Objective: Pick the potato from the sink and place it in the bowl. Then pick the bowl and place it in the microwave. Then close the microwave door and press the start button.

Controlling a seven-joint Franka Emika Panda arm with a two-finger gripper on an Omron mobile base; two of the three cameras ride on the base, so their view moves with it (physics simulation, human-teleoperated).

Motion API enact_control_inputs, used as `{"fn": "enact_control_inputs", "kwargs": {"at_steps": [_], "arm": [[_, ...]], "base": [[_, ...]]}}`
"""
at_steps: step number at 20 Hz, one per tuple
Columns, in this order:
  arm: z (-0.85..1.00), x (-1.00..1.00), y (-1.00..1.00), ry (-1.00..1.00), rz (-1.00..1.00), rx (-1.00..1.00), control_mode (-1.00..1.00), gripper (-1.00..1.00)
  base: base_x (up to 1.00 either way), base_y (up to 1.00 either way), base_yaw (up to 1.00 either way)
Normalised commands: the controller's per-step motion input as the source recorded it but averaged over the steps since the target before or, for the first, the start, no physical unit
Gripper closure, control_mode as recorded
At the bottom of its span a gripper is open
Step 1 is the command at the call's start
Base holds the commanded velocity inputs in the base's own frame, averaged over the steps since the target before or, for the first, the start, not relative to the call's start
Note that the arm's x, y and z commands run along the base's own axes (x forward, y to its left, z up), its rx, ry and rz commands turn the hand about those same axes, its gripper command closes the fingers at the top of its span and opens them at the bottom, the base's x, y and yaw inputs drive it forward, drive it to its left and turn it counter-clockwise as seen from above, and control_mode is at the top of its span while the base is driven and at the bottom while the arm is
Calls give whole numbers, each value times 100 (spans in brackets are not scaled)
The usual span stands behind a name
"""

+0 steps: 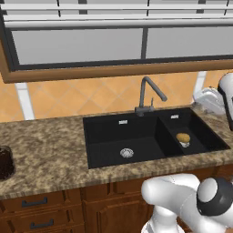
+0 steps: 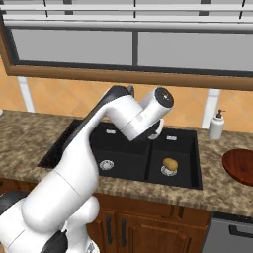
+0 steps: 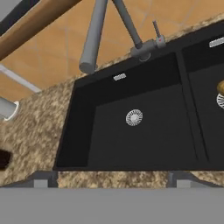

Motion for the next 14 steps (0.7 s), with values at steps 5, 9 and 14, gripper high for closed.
{"fn": "enact_control_inputs", "kwargs": {"at_steps": [5, 9, 14], "arm": [[-30, 11, -79, 0, 5, 12, -100, -100], [-29, 40, -21, 7, 6, -1, -100, -100], [-41, 38, -3, 3, 6, -7, -100, -100]], "base": [[0, 0, 0], [0, 0, 0], [0, 0, 0]]}}
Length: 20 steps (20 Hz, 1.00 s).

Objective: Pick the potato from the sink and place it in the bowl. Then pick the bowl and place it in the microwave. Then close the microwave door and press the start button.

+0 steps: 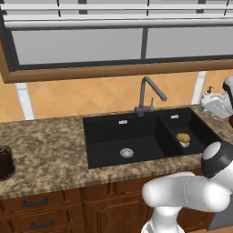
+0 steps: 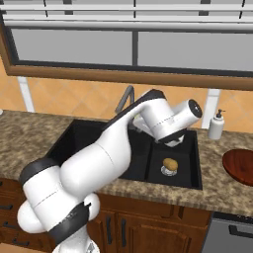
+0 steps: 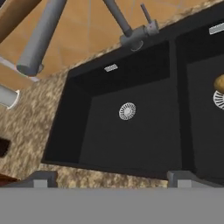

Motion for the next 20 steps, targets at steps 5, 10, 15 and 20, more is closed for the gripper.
{"fn": "enact_control_inputs", "kwargs": {"at_steps": [5, 10, 15, 20], "arm": [[-47, 31, -10, 1, 9, -4, -100, -100], [-27, 20, -8, 0, 25, -1, -100, -100], [-24, 13, -2, 0, 25, -1, -100, -100], [-25, 12, -2, 0, 21, -5, -100, -100]], "base": [[0, 0, 0], [0, 0, 0], [0, 0, 0], [0, 0, 0]]}}
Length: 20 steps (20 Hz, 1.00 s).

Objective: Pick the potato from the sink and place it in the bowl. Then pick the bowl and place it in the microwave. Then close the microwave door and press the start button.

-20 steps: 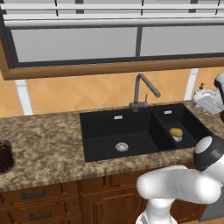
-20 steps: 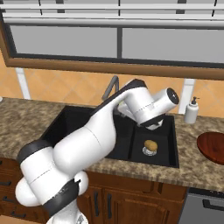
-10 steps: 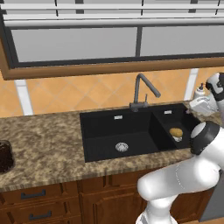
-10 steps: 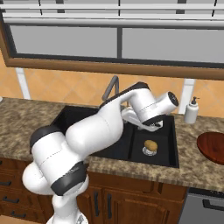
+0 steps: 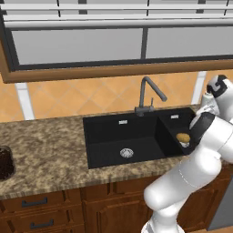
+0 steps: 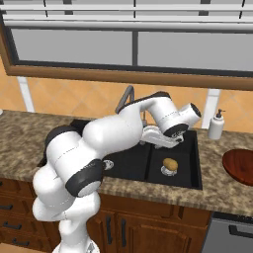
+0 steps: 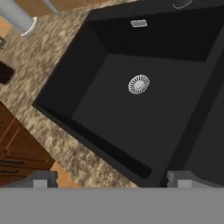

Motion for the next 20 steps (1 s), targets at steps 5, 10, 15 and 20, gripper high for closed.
{"fn": "enact_control_inputs", "kwargs": {"at_steps": [5, 10, 15, 20], "arm": [[-28, 0, -5, 0, 7, -4, -100, -100], [-20, 0, 0, 0, 0, -7, -100, -100], [-25, 1, -1, 0, 0, -14, -100, -100], [-21, 3, -3, 0, 0, -19, -100, -100]], "base": [[0, 0, 0], [0, 0, 0], [0, 0, 0], [0, 0, 0]]}}
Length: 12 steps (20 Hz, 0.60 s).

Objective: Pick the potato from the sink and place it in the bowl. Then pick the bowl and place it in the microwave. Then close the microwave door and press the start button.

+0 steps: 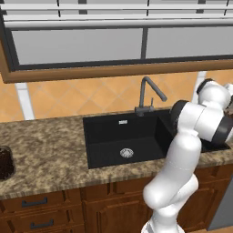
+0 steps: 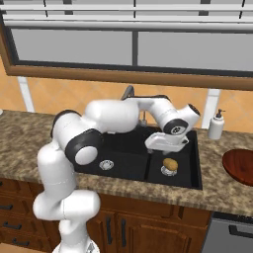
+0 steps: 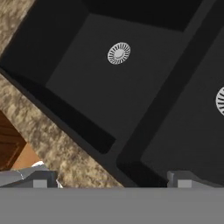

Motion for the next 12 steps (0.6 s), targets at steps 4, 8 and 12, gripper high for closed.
{"fn": "enact_control_inputs", "kwargs": {"at_steps": [4, 8, 12], "arm": [[-14, 0, -12, 0, 0, -16, -100, -100], [-18, 2, -9, 0, 0, -11, -100, -100], [-32, 5, 0, -4, 0, -6, -100, -100]], "base": [[0, 0, 0], [0, 0, 0], [0, 0, 0]]}}
